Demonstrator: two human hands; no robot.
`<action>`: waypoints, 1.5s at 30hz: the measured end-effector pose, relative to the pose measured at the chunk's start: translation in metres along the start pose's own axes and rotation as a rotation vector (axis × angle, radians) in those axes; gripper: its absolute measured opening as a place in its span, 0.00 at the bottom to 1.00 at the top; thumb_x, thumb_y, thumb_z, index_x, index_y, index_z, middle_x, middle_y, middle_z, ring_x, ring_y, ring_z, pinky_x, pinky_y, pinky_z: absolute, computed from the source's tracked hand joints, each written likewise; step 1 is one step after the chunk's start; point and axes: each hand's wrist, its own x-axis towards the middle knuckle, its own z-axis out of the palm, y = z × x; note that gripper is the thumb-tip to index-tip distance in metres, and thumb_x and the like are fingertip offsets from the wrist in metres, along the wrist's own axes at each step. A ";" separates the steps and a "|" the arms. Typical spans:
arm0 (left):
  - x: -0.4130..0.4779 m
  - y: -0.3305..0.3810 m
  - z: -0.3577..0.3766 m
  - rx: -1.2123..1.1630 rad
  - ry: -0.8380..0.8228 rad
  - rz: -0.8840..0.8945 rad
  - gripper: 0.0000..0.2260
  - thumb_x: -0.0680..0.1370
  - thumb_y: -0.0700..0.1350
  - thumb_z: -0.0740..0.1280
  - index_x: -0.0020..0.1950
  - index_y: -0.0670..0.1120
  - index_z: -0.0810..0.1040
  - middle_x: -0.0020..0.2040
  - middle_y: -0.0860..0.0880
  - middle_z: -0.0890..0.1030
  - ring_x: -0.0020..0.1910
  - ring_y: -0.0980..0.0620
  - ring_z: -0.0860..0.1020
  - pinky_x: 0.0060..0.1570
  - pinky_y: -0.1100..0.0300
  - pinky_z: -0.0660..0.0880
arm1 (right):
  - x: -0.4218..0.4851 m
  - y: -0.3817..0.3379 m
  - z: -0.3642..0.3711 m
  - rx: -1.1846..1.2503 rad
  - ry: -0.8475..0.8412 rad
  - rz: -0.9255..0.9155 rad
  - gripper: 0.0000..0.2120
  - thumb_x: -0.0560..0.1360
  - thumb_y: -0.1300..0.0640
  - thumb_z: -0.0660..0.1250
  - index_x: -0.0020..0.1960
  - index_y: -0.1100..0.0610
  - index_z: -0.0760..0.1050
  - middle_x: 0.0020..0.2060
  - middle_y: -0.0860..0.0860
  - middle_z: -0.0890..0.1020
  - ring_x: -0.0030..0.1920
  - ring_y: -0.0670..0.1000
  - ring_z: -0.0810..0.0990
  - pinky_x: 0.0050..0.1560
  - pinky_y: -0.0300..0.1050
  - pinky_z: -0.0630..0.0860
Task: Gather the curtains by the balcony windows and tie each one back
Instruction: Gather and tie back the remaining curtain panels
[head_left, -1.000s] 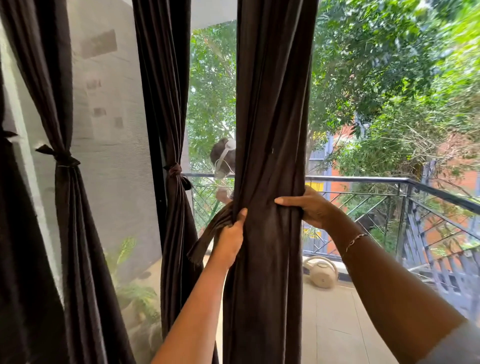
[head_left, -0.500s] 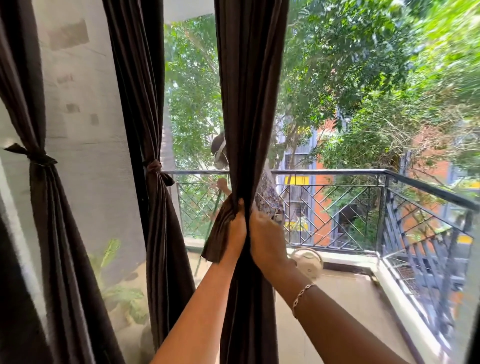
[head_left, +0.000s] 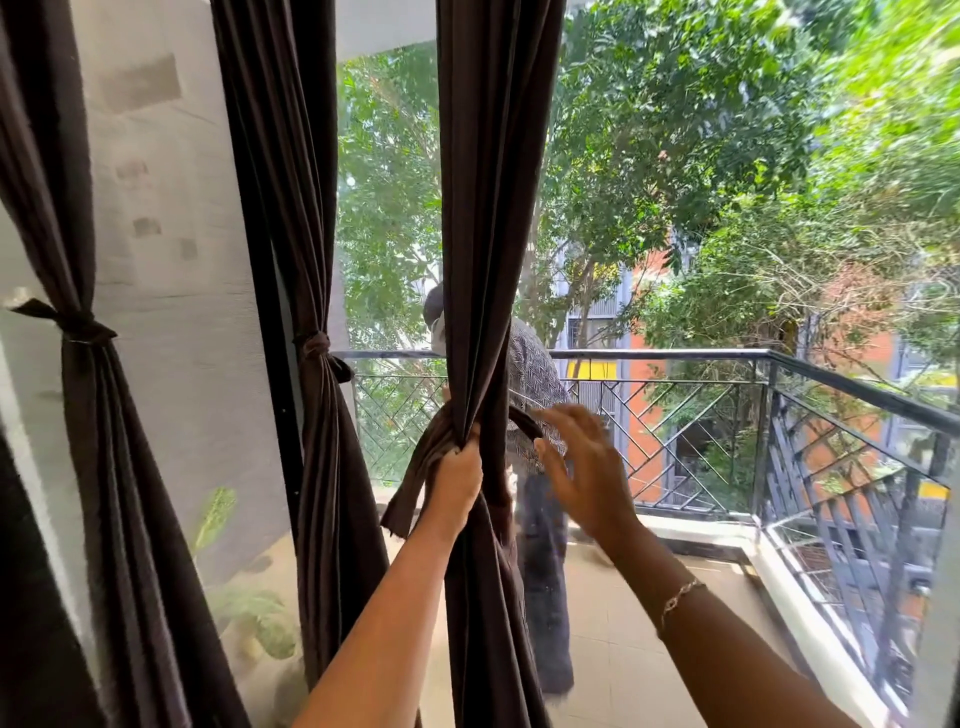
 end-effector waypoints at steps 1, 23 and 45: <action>0.000 -0.001 0.000 0.008 -0.005 -0.003 0.16 0.80 0.47 0.60 0.60 0.36 0.75 0.49 0.41 0.81 0.48 0.46 0.78 0.44 0.66 0.71 | 0.008 0.003 -0.001 0.000 -0.055 0.080 0.22 0.71 0.64 0.67 0.65 0.63 0.71 0.61 0.61 0.75 0.62 0.58 0.73 0.62 0.52 0.74; -0.002 -0.031 -0.001 0.117 -0.174 0.419 0.19 0.77 0.40 0.59 0.69 0.43 0.68 0.63 0.38 0.74 0.62 0.41 0.74 0.61 0.50 0.71 | 0.026 -0.037 -0.031 1.194 -0.669 1.007 0.15 0.79 0.52 0.53 0.38 0.56 0.72 0.40 0.55 0.83 0.41 0.51 0.83 0.40 0.42 0.77; -0.032 0.022 -0.029 0.253 0.019 0.759 0.10 0.75 0.40 0.60 0.42 0.41 0.80 0.42 0.46 0.80 0.38 0.50 0.75 0.41 0.56 0.71 | 0.010 -0.056 0.000 0.657 -0.219 0.720 0.18 0.79 0.58 0.59 0.34 0.61 0.78 0.30 0.56 0.81 0.34 0.52 0.77 0.39 0.45 0.71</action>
